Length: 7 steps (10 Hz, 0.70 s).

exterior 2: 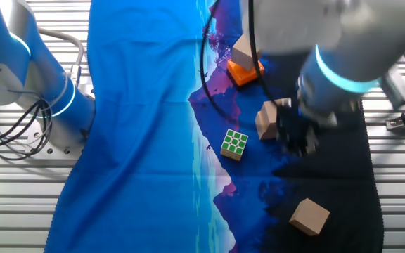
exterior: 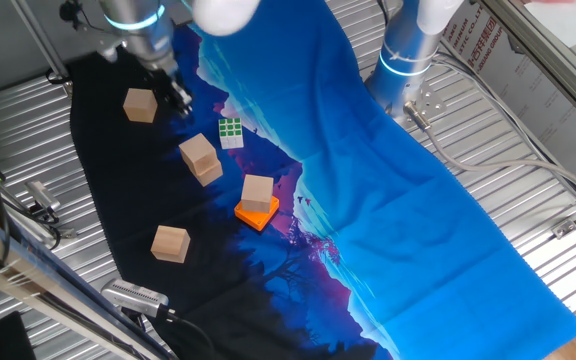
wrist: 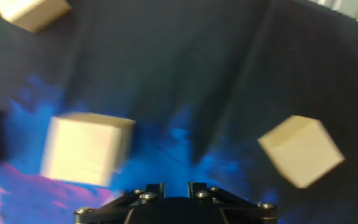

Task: Stack the blocks in a vertical line of five

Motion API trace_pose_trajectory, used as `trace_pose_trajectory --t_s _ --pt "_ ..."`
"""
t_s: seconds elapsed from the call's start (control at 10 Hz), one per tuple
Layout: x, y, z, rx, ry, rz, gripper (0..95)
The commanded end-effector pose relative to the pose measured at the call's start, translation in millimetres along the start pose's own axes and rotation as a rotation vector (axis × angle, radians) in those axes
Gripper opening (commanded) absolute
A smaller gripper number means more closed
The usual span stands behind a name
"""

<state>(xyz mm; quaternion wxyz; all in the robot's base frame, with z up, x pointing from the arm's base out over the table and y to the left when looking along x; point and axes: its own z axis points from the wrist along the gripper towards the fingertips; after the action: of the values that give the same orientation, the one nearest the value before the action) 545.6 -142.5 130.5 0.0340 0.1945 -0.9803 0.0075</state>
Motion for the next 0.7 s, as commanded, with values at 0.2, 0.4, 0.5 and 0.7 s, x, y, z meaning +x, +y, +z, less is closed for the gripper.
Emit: trace_pose_trajectory --t_s 0.2,0.4,0.5,0.7 --pt "16.9 -135.4 42.4 -0.004 -0.034 -0.19 38.0" --pt "-19.3 -144.2 59.4 -0.009 -0.054 -0.215 38.0" --pt "-33.4 -145.5 60.6 -0.015 -0.064 -0.208 76.0" --pt "-50.9 -145.4 57.0 -0.053 -0.087 -0.153 95.0"
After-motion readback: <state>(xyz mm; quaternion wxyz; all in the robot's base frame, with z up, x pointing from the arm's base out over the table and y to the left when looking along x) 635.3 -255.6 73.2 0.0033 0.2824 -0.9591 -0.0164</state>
